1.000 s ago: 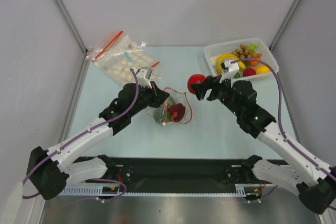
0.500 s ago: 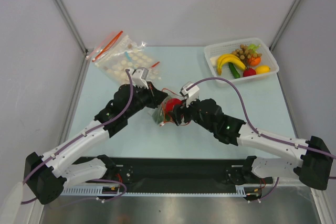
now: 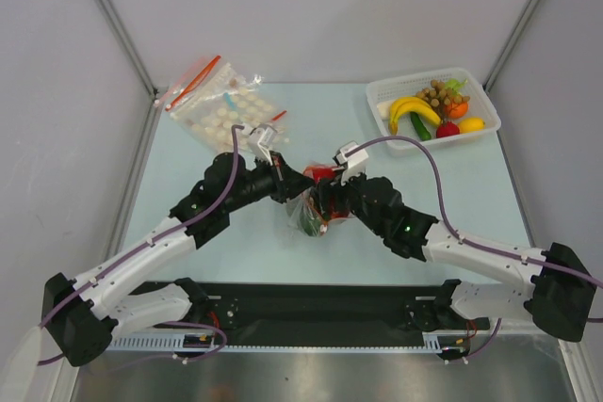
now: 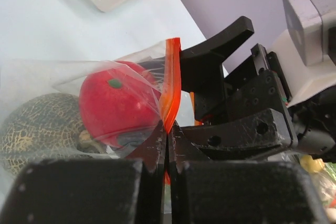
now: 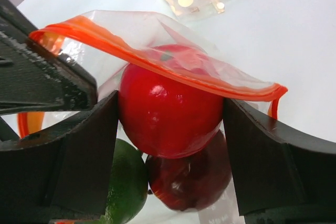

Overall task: Place the food in the zip-top bag and seal the zipper
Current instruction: Place the fake fruit in the zipper food storage bag.

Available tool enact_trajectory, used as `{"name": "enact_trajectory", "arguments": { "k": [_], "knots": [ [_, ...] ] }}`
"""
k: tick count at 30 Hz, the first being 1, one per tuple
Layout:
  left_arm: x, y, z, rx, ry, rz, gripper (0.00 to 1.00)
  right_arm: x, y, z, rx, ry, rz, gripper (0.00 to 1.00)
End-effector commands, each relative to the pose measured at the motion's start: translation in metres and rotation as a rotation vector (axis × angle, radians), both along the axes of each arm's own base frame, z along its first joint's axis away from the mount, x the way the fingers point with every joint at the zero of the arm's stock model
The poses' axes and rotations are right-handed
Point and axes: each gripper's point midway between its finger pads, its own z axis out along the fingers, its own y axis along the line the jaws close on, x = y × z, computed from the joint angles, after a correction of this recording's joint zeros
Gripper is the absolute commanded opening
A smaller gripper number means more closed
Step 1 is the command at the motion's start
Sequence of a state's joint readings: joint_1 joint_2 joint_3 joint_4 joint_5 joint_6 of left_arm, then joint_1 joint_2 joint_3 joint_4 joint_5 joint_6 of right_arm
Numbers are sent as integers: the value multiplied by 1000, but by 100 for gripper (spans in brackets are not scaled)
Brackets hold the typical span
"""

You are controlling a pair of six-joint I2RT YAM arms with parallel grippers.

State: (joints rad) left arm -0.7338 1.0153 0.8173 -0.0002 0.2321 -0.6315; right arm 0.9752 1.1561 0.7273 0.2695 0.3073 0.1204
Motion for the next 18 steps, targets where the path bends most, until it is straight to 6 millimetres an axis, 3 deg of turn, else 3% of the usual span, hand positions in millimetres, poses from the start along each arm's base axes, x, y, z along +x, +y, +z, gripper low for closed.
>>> {"name": "enact_trajectory", "arguments": {
  "k": [1,3,6,7,18],
  "knots": [
    [-15,-9,54,-131,-79,-83,2,11,-4,32,107,-61,-52,40],
    [-14,-9,52,-128,-77,-76,3,13,1,26,88,-44,-47,43],
    [-8,-7,47,-114,-68,-48,3,13,9,15,65,-18,-34,71],
    [-5,-6,44,-110,-61,-40,3,11,9,14,63,-17,-31,86],
    [23,16,26,-92,-28,78,2,-16,-23,62,185,28,-82,91]
  ]
}}
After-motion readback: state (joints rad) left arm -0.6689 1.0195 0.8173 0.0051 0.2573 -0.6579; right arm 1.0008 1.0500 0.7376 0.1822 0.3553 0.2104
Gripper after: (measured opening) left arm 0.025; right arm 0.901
